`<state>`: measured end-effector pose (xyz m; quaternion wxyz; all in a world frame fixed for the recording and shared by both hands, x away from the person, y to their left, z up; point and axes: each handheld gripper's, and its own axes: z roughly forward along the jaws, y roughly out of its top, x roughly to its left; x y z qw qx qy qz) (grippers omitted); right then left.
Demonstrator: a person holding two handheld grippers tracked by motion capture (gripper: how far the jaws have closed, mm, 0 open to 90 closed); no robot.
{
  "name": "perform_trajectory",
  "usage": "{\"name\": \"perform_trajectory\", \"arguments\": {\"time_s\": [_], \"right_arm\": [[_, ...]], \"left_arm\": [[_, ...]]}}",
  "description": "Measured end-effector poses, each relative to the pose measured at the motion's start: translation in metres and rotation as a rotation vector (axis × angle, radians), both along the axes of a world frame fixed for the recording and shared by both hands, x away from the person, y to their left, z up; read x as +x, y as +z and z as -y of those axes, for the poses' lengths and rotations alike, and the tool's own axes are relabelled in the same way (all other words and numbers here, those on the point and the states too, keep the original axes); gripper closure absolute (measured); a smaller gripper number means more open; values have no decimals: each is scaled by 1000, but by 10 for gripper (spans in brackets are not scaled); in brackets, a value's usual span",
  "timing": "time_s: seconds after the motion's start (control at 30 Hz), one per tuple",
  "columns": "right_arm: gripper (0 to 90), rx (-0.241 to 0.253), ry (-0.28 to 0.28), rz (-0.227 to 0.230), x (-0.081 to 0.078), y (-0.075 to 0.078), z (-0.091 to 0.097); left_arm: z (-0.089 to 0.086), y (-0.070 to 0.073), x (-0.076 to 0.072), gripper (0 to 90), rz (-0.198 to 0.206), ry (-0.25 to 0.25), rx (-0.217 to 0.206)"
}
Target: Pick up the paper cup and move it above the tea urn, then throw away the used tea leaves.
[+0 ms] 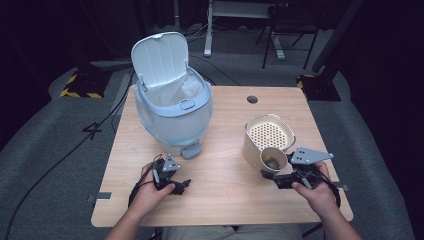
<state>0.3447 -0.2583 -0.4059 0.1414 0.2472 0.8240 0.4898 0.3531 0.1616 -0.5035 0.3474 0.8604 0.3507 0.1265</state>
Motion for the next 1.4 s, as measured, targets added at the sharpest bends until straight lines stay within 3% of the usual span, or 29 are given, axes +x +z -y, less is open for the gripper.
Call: {"name": "perform_trajectory", "arguments": {"time_s": [0.2,0.4,0.63,0.87,1.17,1.4], "right_arm": [[296,4,-3,20,8,16,5],[296,35,1,-1,20,31,9],[297,44,-6,32,30,47,12],[297,48,-48,74,49,64,19],[301,7,-124,110,79,74,30],[304,-81,-161,177,99,72,32]], "left_arm": [[0,0,0,153,4,3,1],[0,0,-1,154,4,6,0],[0,0,-1,154,3,9,2],[0,0,-2,153,3,10,2],[0,0,-2,153,3,10,2],[0,0,-2,153,3,10,2]]}}
